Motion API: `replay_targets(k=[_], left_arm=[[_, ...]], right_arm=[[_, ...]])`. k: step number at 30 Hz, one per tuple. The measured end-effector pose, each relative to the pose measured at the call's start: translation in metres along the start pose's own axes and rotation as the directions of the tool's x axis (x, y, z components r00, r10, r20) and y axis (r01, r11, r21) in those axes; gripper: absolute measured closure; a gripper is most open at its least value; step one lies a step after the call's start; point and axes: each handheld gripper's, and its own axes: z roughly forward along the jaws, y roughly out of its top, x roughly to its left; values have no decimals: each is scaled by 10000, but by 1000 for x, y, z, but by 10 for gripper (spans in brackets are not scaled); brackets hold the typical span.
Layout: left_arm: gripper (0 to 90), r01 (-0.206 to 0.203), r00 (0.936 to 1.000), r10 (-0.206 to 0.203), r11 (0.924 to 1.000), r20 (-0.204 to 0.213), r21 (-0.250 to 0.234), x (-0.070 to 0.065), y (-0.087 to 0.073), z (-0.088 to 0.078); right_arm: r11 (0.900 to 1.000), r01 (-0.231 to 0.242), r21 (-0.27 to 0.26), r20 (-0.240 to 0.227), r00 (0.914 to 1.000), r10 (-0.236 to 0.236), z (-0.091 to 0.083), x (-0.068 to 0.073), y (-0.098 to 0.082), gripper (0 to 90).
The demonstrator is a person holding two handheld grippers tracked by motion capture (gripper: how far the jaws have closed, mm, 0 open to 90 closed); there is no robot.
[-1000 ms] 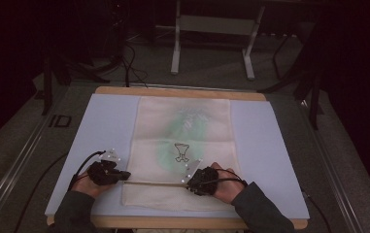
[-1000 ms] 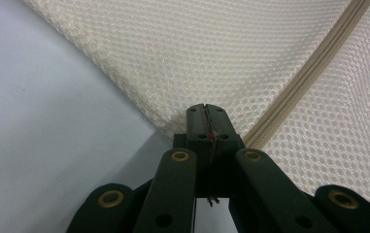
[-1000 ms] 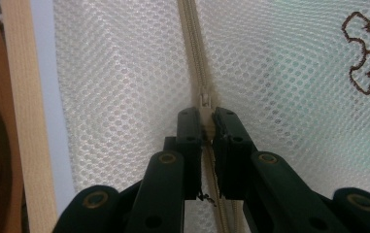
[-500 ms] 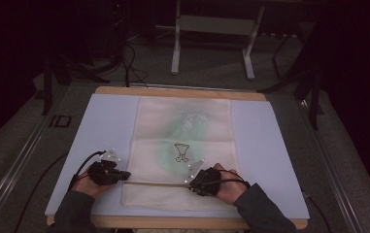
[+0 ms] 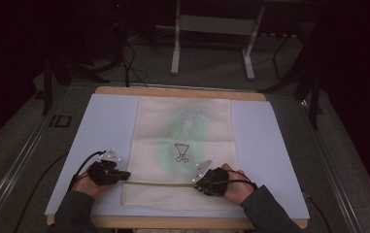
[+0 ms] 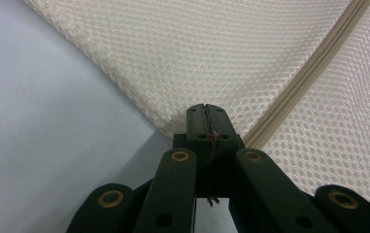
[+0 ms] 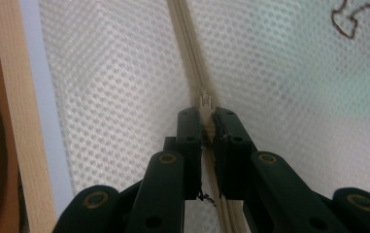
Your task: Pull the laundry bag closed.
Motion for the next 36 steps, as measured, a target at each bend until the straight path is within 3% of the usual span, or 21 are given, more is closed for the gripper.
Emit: replay_targets(k=[27,36], left_arm=[[900,-12,10000,12,10000,-18,12,0,0,0],[900,-8,10000,8,10000,14,11,0,0,0]], right_arm=[[9967,-815,-65,140,9966,816,-17,-12,-43,824],[9921,-1254,32,196,9919,1253,-24,-16,-62,823]])
